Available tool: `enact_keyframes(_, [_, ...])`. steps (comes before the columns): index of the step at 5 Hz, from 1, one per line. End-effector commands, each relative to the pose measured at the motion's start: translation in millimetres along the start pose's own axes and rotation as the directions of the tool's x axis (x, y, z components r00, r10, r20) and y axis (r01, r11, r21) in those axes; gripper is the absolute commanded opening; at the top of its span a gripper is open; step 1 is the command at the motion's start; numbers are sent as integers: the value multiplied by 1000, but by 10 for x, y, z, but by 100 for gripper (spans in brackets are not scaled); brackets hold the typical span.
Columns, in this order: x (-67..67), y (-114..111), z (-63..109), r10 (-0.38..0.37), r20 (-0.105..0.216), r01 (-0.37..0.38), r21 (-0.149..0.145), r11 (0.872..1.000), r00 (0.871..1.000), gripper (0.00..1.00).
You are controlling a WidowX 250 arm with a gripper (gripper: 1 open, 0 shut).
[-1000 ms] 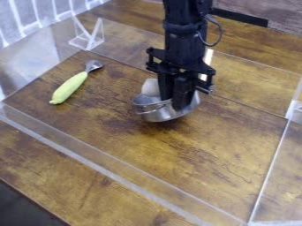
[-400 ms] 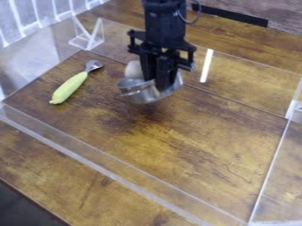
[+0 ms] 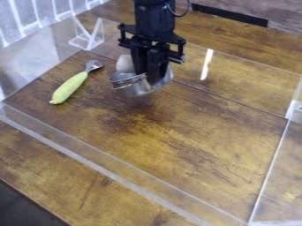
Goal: Remove the mushroom from the silver pot and put it on the table
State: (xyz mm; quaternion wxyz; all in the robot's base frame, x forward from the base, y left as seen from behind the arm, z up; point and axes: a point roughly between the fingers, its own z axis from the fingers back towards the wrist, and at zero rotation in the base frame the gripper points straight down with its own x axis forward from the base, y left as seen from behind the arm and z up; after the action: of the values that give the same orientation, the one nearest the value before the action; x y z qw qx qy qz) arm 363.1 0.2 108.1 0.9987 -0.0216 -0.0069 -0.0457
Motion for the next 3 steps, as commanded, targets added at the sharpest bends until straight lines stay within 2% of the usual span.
enact_keyframes(1, [74, 140, 157, 27, 58, -28, 20, 999, 998, 0])
enact_keyframes(3, [81, 176, 63, 39, 46, -40, 18, 999, 998, 0])
